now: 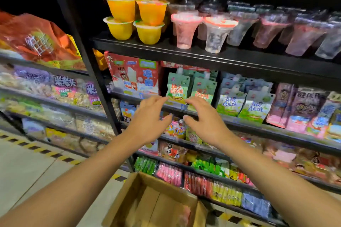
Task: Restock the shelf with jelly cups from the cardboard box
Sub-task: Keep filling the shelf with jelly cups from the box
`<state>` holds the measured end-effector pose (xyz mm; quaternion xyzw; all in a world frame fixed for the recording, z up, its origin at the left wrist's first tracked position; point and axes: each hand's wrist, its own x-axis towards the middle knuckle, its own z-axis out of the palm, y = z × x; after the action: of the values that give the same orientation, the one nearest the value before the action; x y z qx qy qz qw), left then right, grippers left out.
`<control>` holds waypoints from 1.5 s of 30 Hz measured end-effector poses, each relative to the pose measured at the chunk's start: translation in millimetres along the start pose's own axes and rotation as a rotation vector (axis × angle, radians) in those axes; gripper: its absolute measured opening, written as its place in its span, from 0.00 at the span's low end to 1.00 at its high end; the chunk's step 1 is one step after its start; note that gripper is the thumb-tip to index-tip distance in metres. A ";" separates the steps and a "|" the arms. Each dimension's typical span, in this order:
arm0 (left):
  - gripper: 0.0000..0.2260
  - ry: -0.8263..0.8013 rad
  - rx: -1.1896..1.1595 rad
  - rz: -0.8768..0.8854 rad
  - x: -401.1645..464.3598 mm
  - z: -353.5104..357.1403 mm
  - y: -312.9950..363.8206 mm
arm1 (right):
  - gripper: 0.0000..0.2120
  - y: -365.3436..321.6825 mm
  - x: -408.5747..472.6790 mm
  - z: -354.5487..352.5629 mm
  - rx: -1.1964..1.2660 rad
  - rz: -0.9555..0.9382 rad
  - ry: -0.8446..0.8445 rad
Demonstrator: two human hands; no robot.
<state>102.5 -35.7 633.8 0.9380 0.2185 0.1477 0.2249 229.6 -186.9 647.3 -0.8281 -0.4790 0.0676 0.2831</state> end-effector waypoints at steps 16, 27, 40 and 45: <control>0.33 -0.266 0.134 -0.204 -111.7 244.2 -121.0 | 0.33 145.7 -91.9 239.7 -0.147 0.036 -0.314; 0.35 -0.495 0.061 -0.252 -194.4 522.7 -243.8 | 0.31 311.2 -170.5 487.2 -0.132 0.176 -0.420; 0.33 -0.729 -0.113 -0.247 -217.1 785.9 -356.0 | 0.30 478.8 -173.0 676.2 -0.496 0.116 -0.673; 0.35 -0.781 -0.140 -0.299 -230.0 835.3 -361.8 | 0.22 506.1 -158.4 722.0 -0.562 0.109 -0.841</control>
<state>93.8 -153.1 -297.8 0.8639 0.2402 -0.2383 0.3731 250.8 -219.5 -247.8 -0.7973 -0.5071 0.2784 -0.1721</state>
